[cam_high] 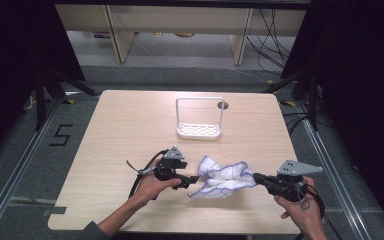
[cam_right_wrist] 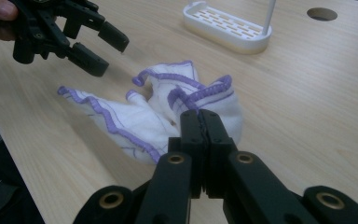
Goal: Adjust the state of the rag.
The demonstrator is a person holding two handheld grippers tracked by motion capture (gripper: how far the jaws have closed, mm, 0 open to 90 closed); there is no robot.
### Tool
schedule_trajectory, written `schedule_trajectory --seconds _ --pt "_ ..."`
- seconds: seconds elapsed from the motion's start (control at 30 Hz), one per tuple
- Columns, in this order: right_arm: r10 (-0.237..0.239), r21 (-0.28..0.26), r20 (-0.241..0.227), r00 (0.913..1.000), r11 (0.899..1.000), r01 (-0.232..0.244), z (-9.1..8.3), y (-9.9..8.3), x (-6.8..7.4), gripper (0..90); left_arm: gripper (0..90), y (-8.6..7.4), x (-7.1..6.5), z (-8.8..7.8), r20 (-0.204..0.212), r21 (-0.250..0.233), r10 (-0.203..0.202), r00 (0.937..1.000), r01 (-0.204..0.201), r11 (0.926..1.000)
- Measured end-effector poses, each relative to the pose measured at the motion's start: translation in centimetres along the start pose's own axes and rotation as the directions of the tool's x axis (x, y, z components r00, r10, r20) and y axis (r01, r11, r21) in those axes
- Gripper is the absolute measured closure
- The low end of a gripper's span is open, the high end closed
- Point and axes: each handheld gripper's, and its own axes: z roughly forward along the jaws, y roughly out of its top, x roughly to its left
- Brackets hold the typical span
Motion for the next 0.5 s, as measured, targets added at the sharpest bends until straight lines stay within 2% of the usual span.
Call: schedule_trajectory --seconds 0.03,0.07,0.1,0.2,0.23,0.27,0.33,0.4,0.43,0.47,0.5 --pt "0.007 0.0 0.009 0.9999 1.0 -0.007 0.0 0.0 0.1 89.6 27.7 0.1 0.1 0.2 -0.005 0.011 0.017 0.9998 -0.017 0.9998" --pt "-0.009 -0.001 0.005 0.9999 1.0 0.009 0.0 0.0 -0.1 89.6 28.2 0.1 0.0 0.5 -0.002 0.009 0.021 0.9998 -0.021 0.9997" --pt "-0.007 -0.003 0.006 1.0 1.0 0.007 -0.1 0.0 -0.1 89.6 29.3 0.1 0.0 0.7 -0.012 0.014 0.027 0.9996 -0.027 0.9995" --pt "-0.004 -0.004 0.016 0.9999 1.0 0.004 -0.3 0.1 -0.2 89.6 31.9 0.2 -0.2 1.5 0.002 0.017 0.064 0.9979 -0.064 0.9978" --pt "-0.016 -0.011 0.029 0.9994 1.0 0.017 -0.3 0.1 -0.3 89.5 33.2 0.2 -0.3 1.7 0.004 0.02 0.078 0.9969 -0.078 0.9967" --pt "0.007 -0.006 0.023 0.9997 1.0 -0.006 -0.4 0.1 -0.2 89.5 34.1 0.2 -0.4 1.9 0.003 0.024 0.095 0.9955 -0.095 0.9952" --pt "0.003 -0.013 0.027 0.9996 1.0 -0.003 -0.3 0.0 -0.5 89.5 35.6 0.3 -0.8 2.4 -0.001 0.026 0.117 0.9931 -0.117 0.9928" --pt "0.033 -0.011 0.031 0.999 0.999 -0.033 -0.3 0.0 -0.7 89.5 36.9 0.5 -1.1 2.9 -0.012 0.034 0.149 0.9887 -0.149 0.9882" --pt "0.025 -0.009 0.037 0.999 1.0 -0.025 -0.3 0.0 -0.9 89.5 39.7 0.6 -1.2 3.2 -0.016 0.035 0.173 0.9849 -0.172 0.9845" --pt "0.025 -0.009 0.037 0.999 1.0 -0.025 -0.3 0.0 -0.9 89.5 43.3 0.6 -1.2 3.2 -0.016 0.035 0.173 0.9849 -0.172 0.9845" --pt "0.01 -0.017 0.046 0.9989 1.0 -0.01 -0.3 -0.1 -1.4 89.5 47.8 1.0 -1.3 3.7 -0.035 0.055 0.219 0.9751 -0.217 0.9746"
